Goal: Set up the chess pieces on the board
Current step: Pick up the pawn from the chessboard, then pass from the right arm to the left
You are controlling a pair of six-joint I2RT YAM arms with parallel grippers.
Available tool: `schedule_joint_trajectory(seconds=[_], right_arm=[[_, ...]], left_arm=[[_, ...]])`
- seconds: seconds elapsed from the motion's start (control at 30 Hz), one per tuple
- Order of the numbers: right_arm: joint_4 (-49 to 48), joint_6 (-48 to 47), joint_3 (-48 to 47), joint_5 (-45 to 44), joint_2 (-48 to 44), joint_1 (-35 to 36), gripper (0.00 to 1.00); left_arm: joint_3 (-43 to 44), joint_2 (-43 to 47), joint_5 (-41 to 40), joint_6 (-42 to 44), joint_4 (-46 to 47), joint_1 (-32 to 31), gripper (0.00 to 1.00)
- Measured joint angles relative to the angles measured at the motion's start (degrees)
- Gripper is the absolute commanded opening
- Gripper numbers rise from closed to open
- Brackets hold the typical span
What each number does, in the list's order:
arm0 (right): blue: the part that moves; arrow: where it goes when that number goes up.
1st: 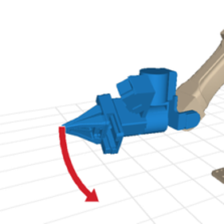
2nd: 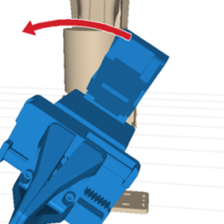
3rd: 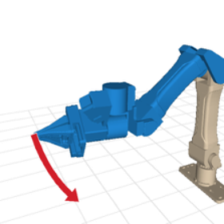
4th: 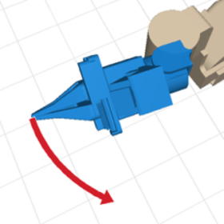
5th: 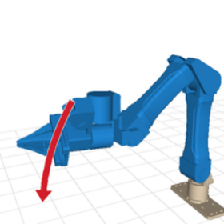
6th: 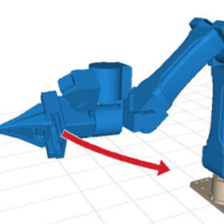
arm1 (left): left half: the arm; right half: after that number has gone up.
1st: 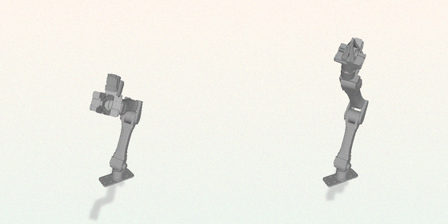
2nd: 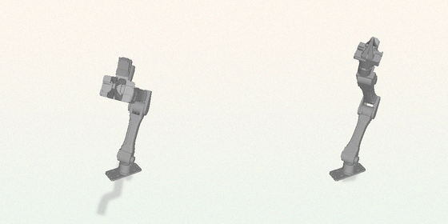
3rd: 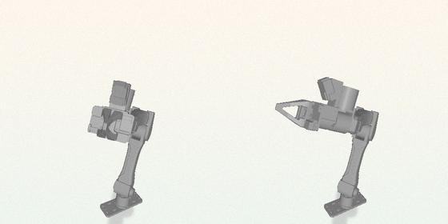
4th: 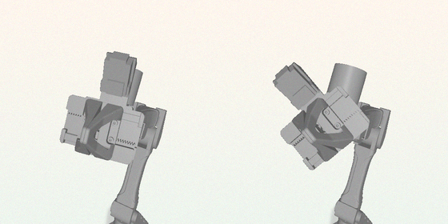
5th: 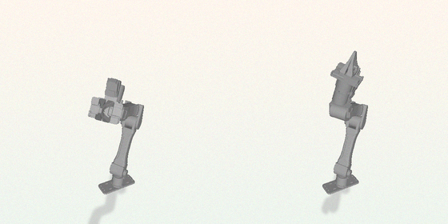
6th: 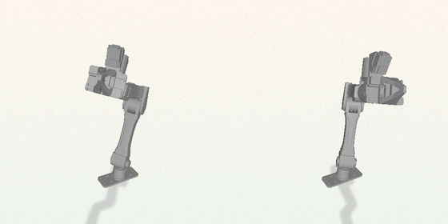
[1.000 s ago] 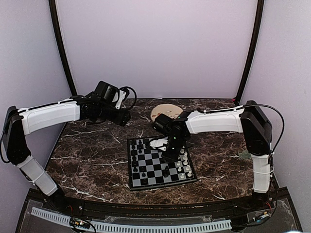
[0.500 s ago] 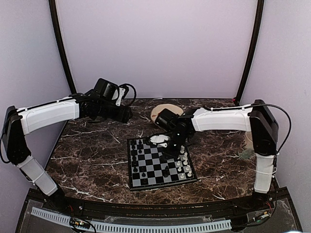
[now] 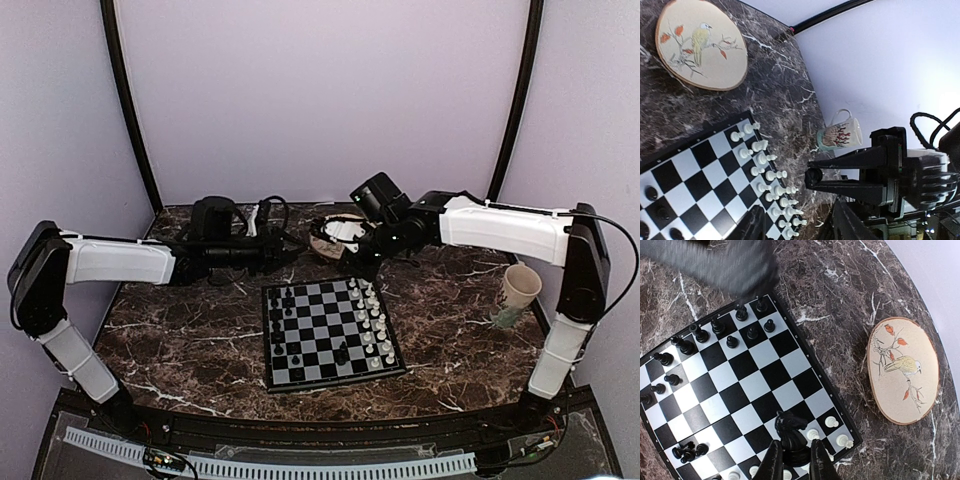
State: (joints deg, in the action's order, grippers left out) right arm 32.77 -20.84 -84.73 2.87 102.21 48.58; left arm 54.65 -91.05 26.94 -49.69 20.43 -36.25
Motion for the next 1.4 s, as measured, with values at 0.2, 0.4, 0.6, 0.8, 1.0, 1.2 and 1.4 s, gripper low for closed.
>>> schedule_joint_trajectory(seconds=[0.2,0.4,0.6,0.8,1.0,1.2,1.4], right_arm=[[-1.95,-0.11,0.63,0.02,-0.76,-0.09,0.06],[-2.29,-0.09,1.62,1.42,-0.87,-0.11,0.07],[-2.27,-0.11,1.66,2.58,-0.87,-0.09,0.07],[-2.23,-0.17,1.66,2.91,-0.87,0.24,0.08],[-1.97,-0.81,1.68,2.89,-0.87,0.68,0.09],[-1.79,-1.22,1.70,2.89,-0.87,1.11,0.09],[-1.68,-1.40,1.70,2.34,-0.87,1.31,0.28]], left_arm=[[-2.32,-6.16,5.27,-10.99,13.09,-2.19,0.48],[-2.29,-9.92,6.86,-15.80,19.19,-4.85,0.44],[-2.21,-12.04,7.45,-18.14,22.64,-5.16,0.38],[-2.12,-13.73,7.58,-20.02,25.18,-5.09,0.31],[-1.57,-14.82,7.63,-20.46,25.86,-5.05,0.23],[-1.44,-14.82,7.61,-20.20,26.25,-4.74,0.08],[-1.42,-14.82,7.87,-20.15,26.18,-4.61,0.00]])
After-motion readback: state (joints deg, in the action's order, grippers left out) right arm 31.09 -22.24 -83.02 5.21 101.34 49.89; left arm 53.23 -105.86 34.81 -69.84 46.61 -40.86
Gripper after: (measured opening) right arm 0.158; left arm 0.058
